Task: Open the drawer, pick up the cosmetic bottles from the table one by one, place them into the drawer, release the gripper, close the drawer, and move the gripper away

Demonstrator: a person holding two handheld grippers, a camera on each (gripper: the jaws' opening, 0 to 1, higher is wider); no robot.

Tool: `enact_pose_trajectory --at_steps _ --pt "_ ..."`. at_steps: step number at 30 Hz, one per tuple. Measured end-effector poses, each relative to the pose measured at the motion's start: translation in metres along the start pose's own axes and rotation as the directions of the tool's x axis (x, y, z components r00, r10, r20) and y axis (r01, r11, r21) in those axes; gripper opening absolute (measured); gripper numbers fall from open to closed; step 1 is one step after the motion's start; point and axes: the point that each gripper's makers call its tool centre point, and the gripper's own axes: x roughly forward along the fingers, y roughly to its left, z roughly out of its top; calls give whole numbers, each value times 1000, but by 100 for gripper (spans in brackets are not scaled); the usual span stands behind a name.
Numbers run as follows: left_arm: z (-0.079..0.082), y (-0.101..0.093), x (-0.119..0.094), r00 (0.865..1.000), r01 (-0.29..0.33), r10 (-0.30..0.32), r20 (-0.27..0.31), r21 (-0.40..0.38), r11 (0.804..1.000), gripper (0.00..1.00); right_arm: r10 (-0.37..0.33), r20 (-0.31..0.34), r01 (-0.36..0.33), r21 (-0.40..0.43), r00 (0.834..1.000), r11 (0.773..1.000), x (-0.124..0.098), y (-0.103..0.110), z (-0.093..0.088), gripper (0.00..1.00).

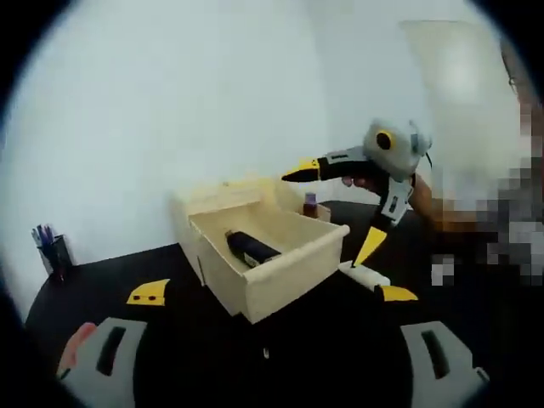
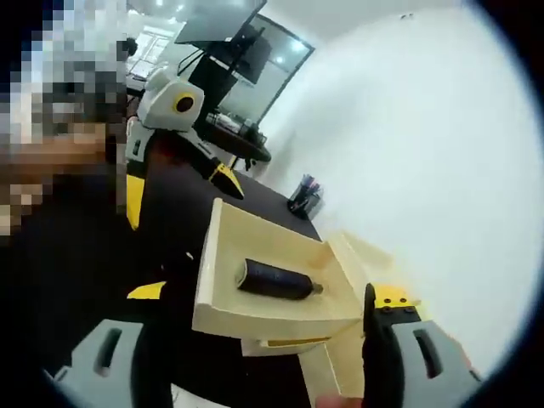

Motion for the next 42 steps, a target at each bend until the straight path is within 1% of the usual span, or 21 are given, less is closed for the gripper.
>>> enact_pose_trajectory --at_steps 2,3,5,7,9,11,14,16,19,24,29,34,37,42 --pt "-7 0 2 1000 -3 2 -8 -7 1000 96 -4 -1 4 8 1000 1000 0 0 0 88" --pt "-10 -1 1 1000 2 -3 -10 -11 1000 96 -18 1 18 7 1000 1000 1 -2 0 87" --pt "-13 -2 1 1000 6 -6 -10 -29 1000 94 -47 -17 46 -11 999 999 3 -6 -5 86" --pt "-16 -4 0 1000 8 -8 -10 -36 999 94 -49 -30 48 -18 998 999 4 -5 -8 86" --pt "-19 -3 -1 1000 6 -7 -5 -47 999 94 -60 -23 60 -5 998 998 5 -4 -6 85" --pt "-18 -6 -1 1000 19 -18 5 -62 998 95 -66 -22 66 -4 998 998 8 -3 -5 85" --pt "-17 -8 0 1000 24 -23 18 -70 997 94 -110 -25 109 -46 994 993 9 -9 -3 85" --pt "-19 -4 4 1000 -4 5 15 -60 998 94 -121 -19 120 -50 993 992 8 -8 -3 83" --pt "-23 -3 5 1000 -12 12 -2 -52 999 94 -130 -17 130 -39 991 991 8 -7 -3 83" --pt "-17 -5 4 1000 -1 2 21 -53 999 92 -138 -39 136 -49 990 990 12 -8 -9 83" --pt "-15 0 2 1000 -2 3 28 -57 998 90 -138 -77 134 -61 987 989 16 -10 -17 85" --pt "-15 -2 3 1000 7 -6 30 -51 999 89 -147 -86 145 -39 985 989 13 -15 -18 87" --pt "-13 -2 2 999 10 -8 37 -55 998 89 -148 -101 150 11 984 989 13 -17 -22 87" --pt "-12 -5 2 999 15 -12 42 -52 999 89 -163 -107 169 50 981 984 12 -20 -25 91"
